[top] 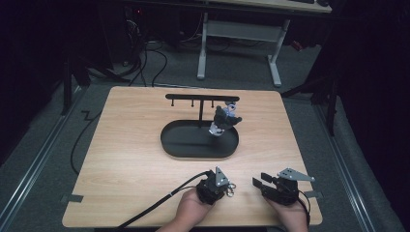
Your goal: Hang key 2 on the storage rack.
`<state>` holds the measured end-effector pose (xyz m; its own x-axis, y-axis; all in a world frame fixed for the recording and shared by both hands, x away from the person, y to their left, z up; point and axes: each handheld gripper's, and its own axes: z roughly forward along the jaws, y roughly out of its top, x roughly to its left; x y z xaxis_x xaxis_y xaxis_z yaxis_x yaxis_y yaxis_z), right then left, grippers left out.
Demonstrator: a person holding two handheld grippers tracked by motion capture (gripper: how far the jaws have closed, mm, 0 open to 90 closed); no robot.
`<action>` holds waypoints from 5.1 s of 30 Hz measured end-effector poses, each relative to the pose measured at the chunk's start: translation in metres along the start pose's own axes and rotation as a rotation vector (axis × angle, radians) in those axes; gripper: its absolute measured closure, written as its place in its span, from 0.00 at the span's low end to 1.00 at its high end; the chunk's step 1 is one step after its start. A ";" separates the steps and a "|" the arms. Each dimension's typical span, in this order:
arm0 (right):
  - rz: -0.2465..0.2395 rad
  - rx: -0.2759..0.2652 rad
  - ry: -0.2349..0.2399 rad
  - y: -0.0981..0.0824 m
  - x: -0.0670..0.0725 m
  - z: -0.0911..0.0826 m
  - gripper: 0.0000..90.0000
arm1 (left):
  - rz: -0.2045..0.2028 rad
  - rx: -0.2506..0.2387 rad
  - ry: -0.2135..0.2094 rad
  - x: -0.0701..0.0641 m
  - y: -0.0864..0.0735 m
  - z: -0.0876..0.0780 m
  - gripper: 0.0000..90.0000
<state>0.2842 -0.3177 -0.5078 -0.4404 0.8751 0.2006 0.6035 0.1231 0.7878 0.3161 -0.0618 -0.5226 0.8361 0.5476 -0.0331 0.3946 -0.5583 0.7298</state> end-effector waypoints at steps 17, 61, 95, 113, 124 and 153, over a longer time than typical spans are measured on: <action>-0.004 0.044 -0.033 -0.005 -0.001 0.005 0.57 | -0.178 -0.023 0.294 0.116 -0.119 -0.125 0.86; -0.215 0.482 -0.118 0.037 0.032 0.026 0.49 | -0.200 -0.136 0.262 0.131 -0.143 -0.159 0.51; -0.461 0.739 -0.038 0.068 0.060 0.054 0.44 | -0.162 -0.132 0.266 0.127 -0.141 -0.157 0.50; -0.526 0.730 0.013 0.066 0.074 0.068 0.62 | -0.163 -0.135 0.264 0.127 -0.143 -0.158 0.50; -0.579 0.715 0.001 0.071 0.086 0.079 0.96 | -0.166 -0.133 0.259 0.128 -0.144 -0.159 0.50; -0.437 0.736 0.033 0.087 0.068 0.077 0.99 | -0.165 -0.130 0.261 0.128 -0.144 -0.158 0.49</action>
<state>0.3581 -0.2111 -0.4704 -0.7463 0.6655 -0.0074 0.6478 0.7289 0.2217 0.3059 0.1873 -0.5244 0.6328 0.7743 0.0058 0.4504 -0.3742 0.8107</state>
